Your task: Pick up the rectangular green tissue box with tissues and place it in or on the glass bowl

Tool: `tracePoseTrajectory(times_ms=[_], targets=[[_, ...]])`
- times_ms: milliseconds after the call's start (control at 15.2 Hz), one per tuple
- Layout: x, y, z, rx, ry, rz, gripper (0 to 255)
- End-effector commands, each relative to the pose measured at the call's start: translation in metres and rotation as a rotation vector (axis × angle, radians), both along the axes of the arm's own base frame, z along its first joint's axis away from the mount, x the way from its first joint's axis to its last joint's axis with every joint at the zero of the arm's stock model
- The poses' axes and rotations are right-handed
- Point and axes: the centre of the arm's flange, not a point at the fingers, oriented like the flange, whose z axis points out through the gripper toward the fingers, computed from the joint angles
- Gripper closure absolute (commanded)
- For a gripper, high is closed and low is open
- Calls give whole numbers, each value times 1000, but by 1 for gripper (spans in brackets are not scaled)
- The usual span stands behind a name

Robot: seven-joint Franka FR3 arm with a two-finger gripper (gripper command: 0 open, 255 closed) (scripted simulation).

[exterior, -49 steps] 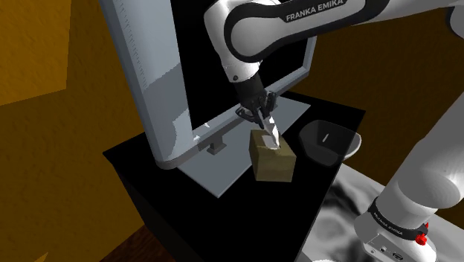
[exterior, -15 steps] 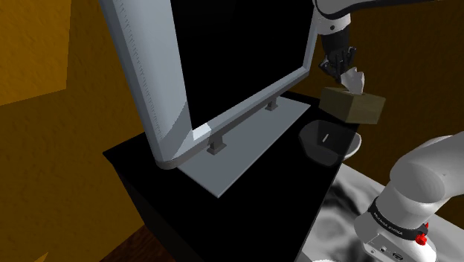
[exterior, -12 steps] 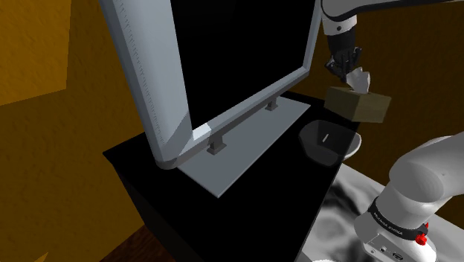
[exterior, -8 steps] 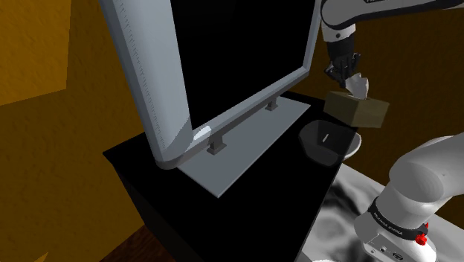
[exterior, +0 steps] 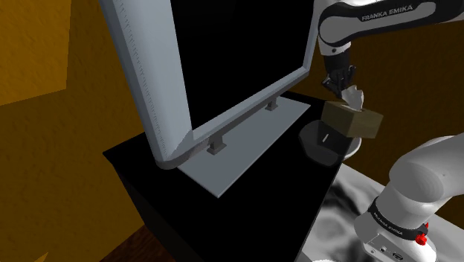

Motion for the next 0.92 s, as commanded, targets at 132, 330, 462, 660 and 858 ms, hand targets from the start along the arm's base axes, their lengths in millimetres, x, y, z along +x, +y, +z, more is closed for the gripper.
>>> tracePoseTrajectory(times_ms=[132,330,462,660,858], targets=[[1,0,-22,0,0,0,255],[1,0,-38,0,0,0,255],[1,0,-48,0,0,0,255],[1,0,-49,0,0,0,255],[1,0,-49,0,0,0,255]])
